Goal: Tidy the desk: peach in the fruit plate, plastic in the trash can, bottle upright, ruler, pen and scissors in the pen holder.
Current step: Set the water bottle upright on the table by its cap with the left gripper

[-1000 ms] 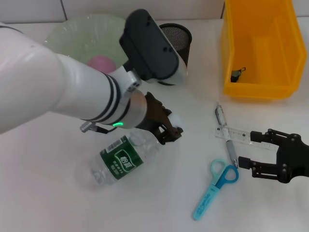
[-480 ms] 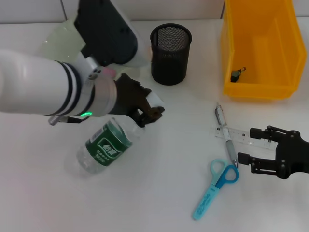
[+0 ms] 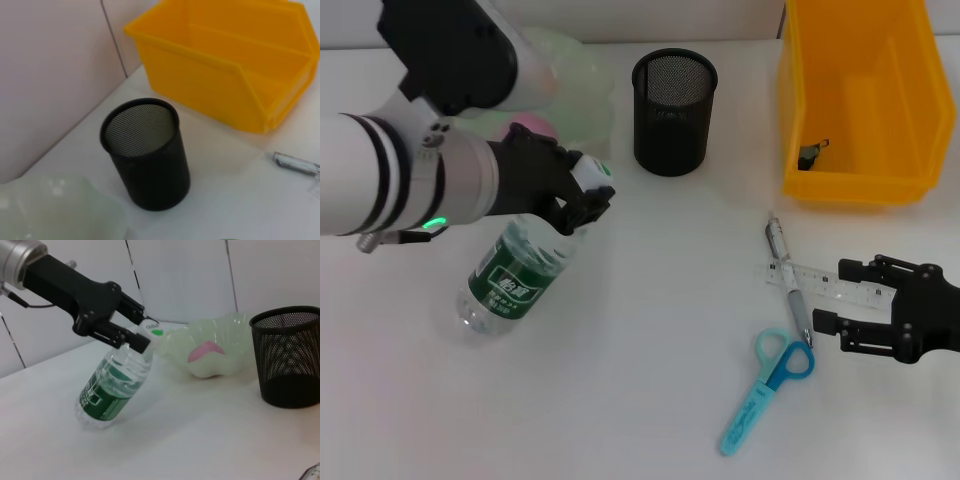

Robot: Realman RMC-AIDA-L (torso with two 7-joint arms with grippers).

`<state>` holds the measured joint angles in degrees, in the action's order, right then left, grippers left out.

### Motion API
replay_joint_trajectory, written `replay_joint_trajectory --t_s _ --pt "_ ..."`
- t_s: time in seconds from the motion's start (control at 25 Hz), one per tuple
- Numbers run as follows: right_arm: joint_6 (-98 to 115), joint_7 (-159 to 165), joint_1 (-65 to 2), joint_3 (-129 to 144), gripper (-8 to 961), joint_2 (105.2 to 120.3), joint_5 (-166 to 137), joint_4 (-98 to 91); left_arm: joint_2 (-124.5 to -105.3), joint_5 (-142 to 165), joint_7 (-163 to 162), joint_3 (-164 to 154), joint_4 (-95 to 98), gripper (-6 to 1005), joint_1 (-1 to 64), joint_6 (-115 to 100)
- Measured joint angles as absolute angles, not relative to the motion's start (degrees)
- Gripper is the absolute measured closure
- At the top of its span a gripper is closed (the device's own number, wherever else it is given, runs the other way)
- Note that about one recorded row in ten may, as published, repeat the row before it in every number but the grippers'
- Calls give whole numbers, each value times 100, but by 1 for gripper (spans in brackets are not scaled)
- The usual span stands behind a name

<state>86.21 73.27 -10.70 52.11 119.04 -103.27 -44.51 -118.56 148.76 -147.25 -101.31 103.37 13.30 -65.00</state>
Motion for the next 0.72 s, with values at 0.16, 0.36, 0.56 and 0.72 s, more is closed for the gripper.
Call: replay_joint_trajectory --t_s 0.16,0.36,0.56,0.72 --pt "8621 7329 -1074 5212 135 11901 -10327 -4456 -11857 14876 -14721 -9953 10588 553 1105 -6501" --pt "8621 7341 -1085 5212 136 11900 -10327 -4459 -11857 14856 -14714 -9746 10810 556 837 -6566" --pt "8622 7357 -1111 5212 136 11900 -10327 -4459 -11850 14843 -14713 -9610 11013 559 633 -6620" --pt "8622 7409 -1131 5212 136 11900 -10327 -4466 -11854 14801 -14725 -9580 11071 558 564 -6632"
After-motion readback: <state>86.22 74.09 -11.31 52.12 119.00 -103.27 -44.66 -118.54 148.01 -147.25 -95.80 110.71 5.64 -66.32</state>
